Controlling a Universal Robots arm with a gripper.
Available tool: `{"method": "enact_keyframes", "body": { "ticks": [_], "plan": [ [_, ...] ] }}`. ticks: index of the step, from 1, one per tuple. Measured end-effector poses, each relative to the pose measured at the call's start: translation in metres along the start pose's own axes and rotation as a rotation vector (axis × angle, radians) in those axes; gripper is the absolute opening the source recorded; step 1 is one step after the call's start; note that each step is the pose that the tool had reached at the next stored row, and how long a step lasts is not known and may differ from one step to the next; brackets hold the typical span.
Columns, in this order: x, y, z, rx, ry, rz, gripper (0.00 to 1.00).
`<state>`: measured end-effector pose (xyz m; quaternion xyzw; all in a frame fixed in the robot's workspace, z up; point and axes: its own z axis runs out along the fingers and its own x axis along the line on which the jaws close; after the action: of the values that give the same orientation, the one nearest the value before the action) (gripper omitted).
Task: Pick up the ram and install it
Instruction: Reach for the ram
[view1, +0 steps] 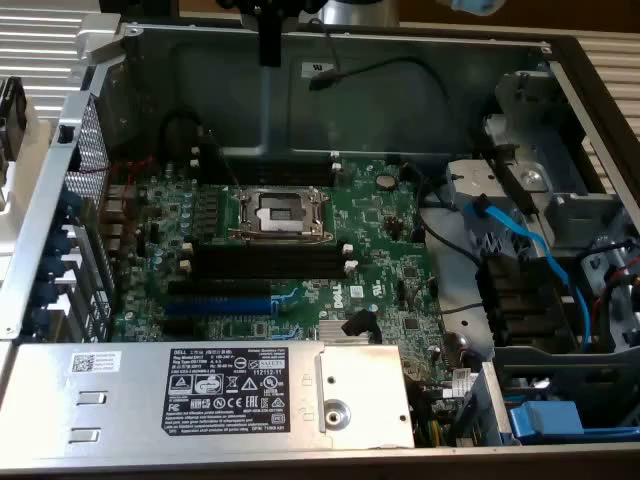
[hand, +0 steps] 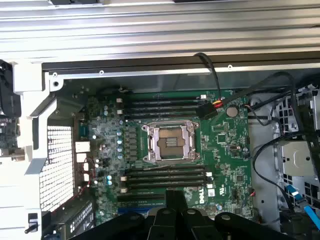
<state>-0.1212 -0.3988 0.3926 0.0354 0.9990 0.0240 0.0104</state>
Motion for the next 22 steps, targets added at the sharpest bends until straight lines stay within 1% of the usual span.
{"method": "enact_keyframes", "body": {
  "ticks": [14, 15, 16, 19, 20, 22],
  "plan": [
    [0.000, 0.0005, 0.0000, 0.0005, 0.0000, 0.000, 0.10],
    [0.000, 0.0023, -0.0001, 0.0029, 0.0001, 0.000, 0.10],
    [0.000, 0.0052, 0.0000, 0.0086, -0.0006, 0.000, 0.10],
    [0.001, 0.0126, -0.0014, 0.0333, -0.0023, -0.001, 0.10],
    [0.003, 0.0139, -0.0019, 0.0387, -0.0027, -0.001, 0.10],
    [0.007, 0.0153, -0.0024, 0.0442, -0.0031, -0.001, 0.10]
  ]
}}
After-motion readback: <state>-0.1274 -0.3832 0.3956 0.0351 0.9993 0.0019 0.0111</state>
